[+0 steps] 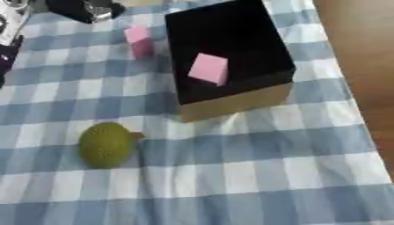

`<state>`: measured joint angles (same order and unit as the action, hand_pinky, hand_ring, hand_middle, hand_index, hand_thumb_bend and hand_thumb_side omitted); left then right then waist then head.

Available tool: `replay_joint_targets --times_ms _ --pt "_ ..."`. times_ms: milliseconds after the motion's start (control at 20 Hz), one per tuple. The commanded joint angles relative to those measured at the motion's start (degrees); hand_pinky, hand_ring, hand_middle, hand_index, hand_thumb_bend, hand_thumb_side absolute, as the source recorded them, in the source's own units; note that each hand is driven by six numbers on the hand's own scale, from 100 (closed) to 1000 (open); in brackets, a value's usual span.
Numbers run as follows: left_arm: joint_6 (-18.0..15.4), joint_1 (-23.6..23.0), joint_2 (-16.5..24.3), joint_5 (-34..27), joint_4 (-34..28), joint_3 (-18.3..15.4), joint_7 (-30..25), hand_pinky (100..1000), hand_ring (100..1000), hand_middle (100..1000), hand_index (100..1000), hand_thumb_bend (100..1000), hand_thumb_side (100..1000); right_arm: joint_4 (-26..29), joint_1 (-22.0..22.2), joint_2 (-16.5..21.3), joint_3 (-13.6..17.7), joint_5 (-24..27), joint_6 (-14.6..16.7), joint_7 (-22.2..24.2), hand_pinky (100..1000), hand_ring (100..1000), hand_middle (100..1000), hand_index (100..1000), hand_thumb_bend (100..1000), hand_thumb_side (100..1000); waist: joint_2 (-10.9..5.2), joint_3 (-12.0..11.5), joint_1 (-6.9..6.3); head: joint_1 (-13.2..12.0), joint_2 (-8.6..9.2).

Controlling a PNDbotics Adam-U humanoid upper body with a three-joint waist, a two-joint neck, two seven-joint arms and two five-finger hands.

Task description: Pick up objects on the table and place them in the box.

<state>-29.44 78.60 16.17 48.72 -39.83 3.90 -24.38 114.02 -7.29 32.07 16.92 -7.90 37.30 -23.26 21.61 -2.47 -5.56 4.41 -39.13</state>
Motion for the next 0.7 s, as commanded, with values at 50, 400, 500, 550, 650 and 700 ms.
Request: replay_joint_targets --times_ms 50,400,500,550,650,700 --pt "0.1 0.8 1.7 2.3 0.7 -0.5 -0.3 953 938 845 942 395 593 0.6 0.2 0.7 0.6 -1.0 0.5 -0.3 905 928 440 904 100 452 -0.25 0.2 0.97 -0.4 0.85" --pt "0.0 0.5 1.6 7.3 3.4 -0.7 0.5 955 942 849 945 454 615 0.6 0.7 0.5 0.6 -2.1 1.0 -0.8 905 926 435 903 100 446 0.16 0.2 1.19 -1.3 0.55" --pt "0.1 0.5 1.5 8.4 4.1 -0.9 0.7 956 944 851 947 463 626 0.6 0.7 0.3 0.6 -2.4 1.1 -0.8 905 929 433 904 100 454 0.49 -0.1 1.29 -1.5 0.65" --pt "0.2 0.5 1.5 8.8 4.6 -1.0 0.6 957 945 852 949 464 634 0.6 0.7 0.3 0.6 -2.5 1.1 -0.9 905 930 432 904 100 458 0.72 -0.3 1.36 -1.7 0.72" --pt "0.4 0.6 1.5 9.6 5.1 -1.1 0.6 958 947 854 951 482 635 0.6 0.5 0.2 0.6 -2.8 1.0 -0.9 906 933 429 904 100 467 1.15 -0.8 1.48 -1.9 0.85" --pt "0.6 0.6 1.5 10.0 5.3 -1.2 0.7 958 947 854 951 482 637 0.6 0.5 0.1 0.6 -2.9 1.0 -0.9 906 936 427 905 100 470 1.37 -1.0 1.52 -1.9 0.88"
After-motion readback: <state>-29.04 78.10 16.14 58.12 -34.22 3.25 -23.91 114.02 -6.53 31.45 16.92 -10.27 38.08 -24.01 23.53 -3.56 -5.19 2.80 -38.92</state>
